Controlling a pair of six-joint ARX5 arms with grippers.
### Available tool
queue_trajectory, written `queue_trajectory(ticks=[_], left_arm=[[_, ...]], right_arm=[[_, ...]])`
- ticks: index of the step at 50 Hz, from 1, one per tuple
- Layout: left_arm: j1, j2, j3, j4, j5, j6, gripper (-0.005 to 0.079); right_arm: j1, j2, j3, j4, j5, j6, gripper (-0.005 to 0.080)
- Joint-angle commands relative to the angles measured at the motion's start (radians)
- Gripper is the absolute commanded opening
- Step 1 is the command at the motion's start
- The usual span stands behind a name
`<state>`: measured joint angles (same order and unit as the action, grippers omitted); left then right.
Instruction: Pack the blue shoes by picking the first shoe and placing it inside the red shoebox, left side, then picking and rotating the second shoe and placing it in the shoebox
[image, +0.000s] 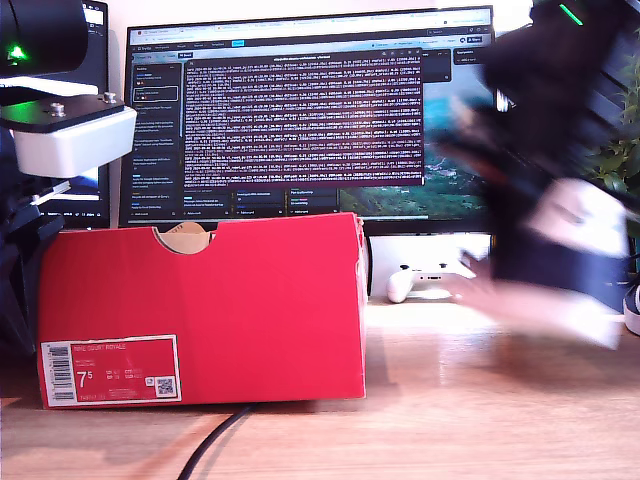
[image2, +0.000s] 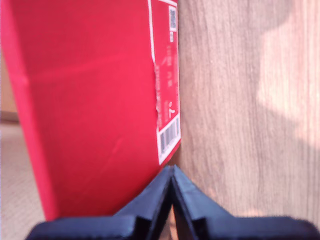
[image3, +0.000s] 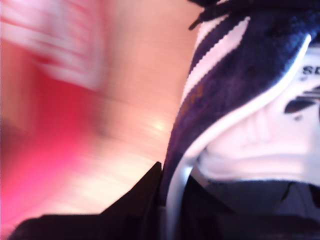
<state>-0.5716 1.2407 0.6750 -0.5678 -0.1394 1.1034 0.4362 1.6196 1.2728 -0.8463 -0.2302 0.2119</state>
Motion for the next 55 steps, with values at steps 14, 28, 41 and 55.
queue_trajectory(ticks=[14,28,41,55], left_arm=[[-0.001,0.023,-0.011,0.024,0.0,0.004,-0.0019],[-0.001,0.023,-0.011,0.024,0.0,0.004,-0.0019],[-0.001,0.023,-0.011,0.024,0.0,0.005,-0.0019],[-0.001,0.023,-0.011,0.027,0.0,0.005,-0.0019]], right_arm=[[0.143,-0.016,0.221,0.056,-0.006,0.115,-0.0013],[0.196,0.005,0.227,0.229,-0.006,0.237,-0.0013],[0.222,0.057,0.228,0.36,-0.066,0.354,-0.0013],[0.256,0.114,0.229,0.473,-0.1,0.447,-0.0013]])
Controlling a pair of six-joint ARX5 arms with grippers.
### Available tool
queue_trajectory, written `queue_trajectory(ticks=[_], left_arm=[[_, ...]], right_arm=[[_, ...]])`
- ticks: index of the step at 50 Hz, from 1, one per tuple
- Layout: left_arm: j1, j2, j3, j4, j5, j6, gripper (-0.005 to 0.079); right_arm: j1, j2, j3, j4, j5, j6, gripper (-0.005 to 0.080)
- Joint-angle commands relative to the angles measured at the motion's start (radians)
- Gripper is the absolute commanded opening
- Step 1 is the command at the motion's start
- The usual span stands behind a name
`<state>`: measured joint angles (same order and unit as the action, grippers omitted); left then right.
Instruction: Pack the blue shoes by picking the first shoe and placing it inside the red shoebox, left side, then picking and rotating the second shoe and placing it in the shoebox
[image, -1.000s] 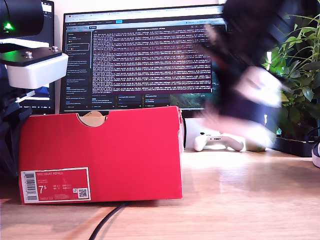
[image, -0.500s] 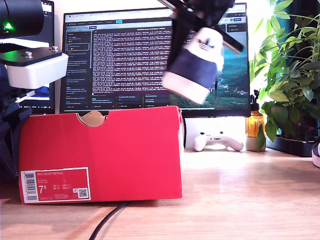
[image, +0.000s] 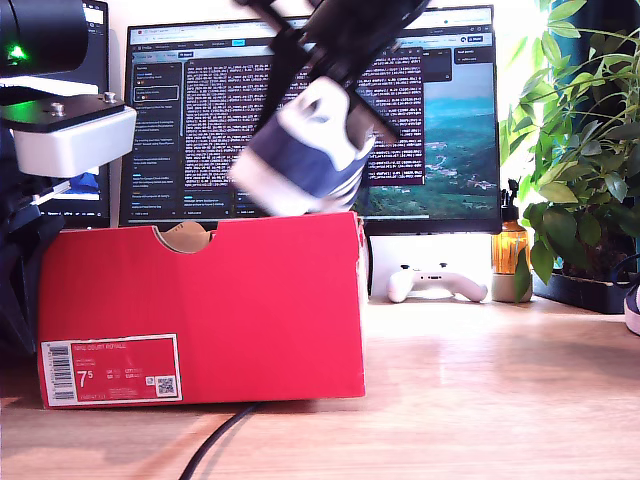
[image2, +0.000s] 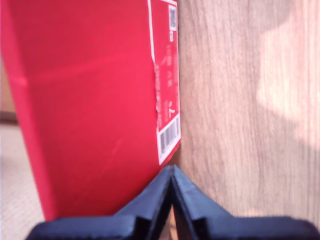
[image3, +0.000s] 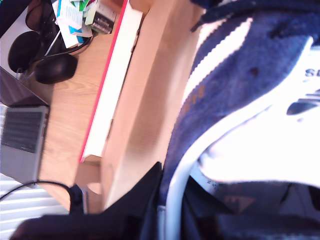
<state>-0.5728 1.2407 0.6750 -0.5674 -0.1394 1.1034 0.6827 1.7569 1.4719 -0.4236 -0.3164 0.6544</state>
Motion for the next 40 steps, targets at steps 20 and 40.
queue_trajectory(ticks=[20,40], left_arm=[[0.0,0.023,-0.011,0.068,0.0,0.005,-0.0019],[0.0,0.023,-0.011,0.069,0.0,0.005,-0.0019]], right_arm=[[0.047,0.094,0.035,0.13,-0.093,0.076,-0.0013],[0.084,0.172,0.043,0.172,-0.103,0.087,-0.0013]])
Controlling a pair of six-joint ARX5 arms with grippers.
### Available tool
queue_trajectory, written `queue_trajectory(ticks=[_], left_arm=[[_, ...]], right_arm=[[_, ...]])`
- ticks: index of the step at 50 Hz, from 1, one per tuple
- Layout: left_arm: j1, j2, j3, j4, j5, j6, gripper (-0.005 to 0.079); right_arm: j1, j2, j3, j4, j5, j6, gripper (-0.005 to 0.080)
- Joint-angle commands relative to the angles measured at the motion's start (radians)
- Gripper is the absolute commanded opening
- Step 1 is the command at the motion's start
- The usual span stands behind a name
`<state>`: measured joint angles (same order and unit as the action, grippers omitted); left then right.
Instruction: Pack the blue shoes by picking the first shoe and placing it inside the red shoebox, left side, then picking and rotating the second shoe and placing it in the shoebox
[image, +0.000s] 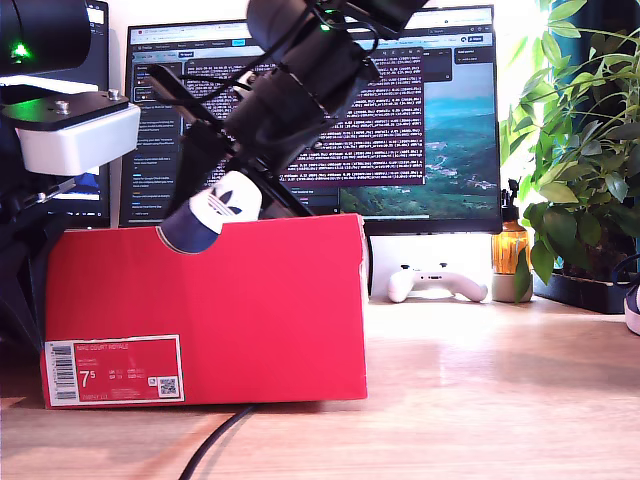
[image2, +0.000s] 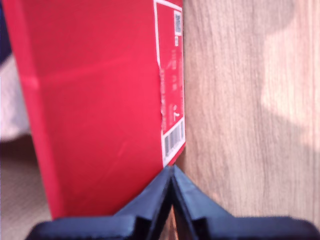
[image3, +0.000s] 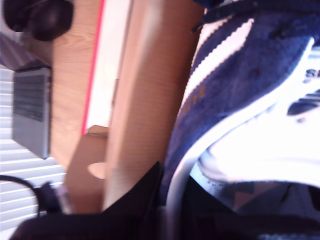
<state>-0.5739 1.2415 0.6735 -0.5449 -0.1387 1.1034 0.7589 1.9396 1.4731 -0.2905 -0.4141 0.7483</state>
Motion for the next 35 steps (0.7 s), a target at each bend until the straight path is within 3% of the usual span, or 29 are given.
queue_trajectory(ticks=[1,21,35], left_arm=[[0.002,0.022,-0.01,0.046,-0.001,0.005,-0.0019],[0.002,0.022,-0.009,0.045,-0.028,0.005,-0.0019],[0.002,0.022,-0.01,0.046,-0.039,0.005,-0.0019]], right_arm=[[0.01,-0.006,0.042,0.042,-0.006,-0.006,-0.0013],[0.029,0.08,0.043,0.054,0.005,0.015,-0.0013],[0.034,0.092,0.043,0.066,0.117,0.045,-0.0013]])
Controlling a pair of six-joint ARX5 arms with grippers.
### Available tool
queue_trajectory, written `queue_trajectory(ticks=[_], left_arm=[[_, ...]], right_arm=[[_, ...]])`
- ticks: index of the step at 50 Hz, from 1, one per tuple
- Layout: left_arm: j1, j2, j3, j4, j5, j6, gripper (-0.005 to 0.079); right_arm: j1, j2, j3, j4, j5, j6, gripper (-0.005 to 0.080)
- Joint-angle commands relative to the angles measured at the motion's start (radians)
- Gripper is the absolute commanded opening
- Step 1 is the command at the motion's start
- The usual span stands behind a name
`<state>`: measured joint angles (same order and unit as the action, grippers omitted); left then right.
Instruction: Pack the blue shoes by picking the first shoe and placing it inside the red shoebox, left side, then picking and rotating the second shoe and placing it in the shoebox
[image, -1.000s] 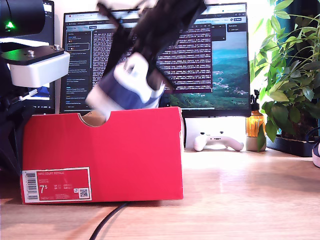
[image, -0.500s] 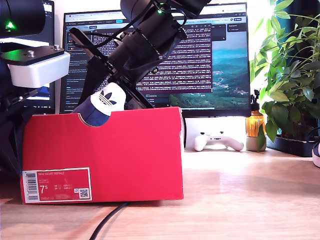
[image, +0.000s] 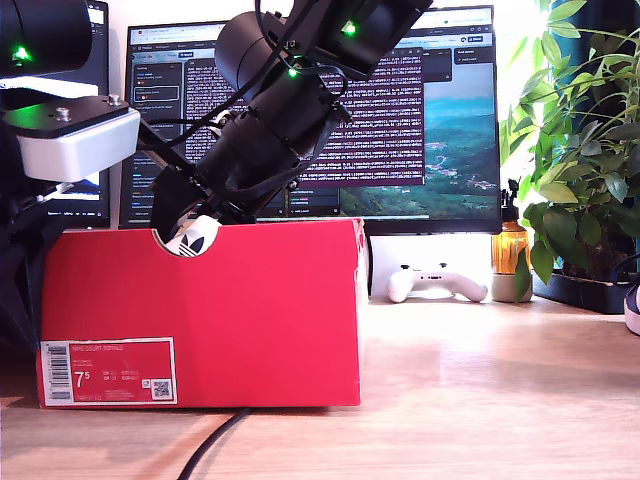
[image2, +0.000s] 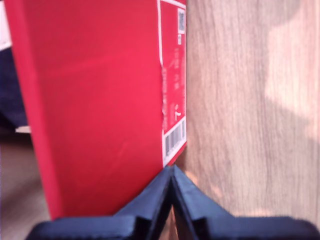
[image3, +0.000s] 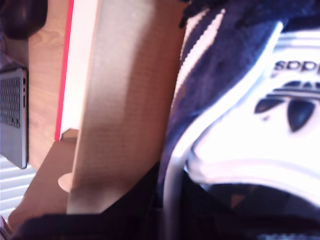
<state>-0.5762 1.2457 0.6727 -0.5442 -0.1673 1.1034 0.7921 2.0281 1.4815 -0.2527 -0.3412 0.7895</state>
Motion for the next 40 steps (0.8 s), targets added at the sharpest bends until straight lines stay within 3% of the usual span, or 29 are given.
queue_trajectory(ticks=[1,13,20,40], left_arm=[[0.004,0.018,-0.008,0.045,-0.01,0.005,-0.0019],[0.004,0.018,-0.009,0.045,-0.01,0.005,-0.0019],[0.004,0.018,-0.008,0.045,-0.01,0.005,-0.0019],[0.004,0.018,-0.009,0.027,-0.009,0.005,-0.0019]], right_arm=[[0.001,0.004,0.034,0.03,0.054,0.007,-0.0013],[0.003,0.004,0.034,0.036,0.092,0.024,0.0024],[0.011,0.004,0.034,0.066,0.165,0.08,0.0026],[0.032,0.004,0.035,0.079,0.124,0.116,0.0053]])
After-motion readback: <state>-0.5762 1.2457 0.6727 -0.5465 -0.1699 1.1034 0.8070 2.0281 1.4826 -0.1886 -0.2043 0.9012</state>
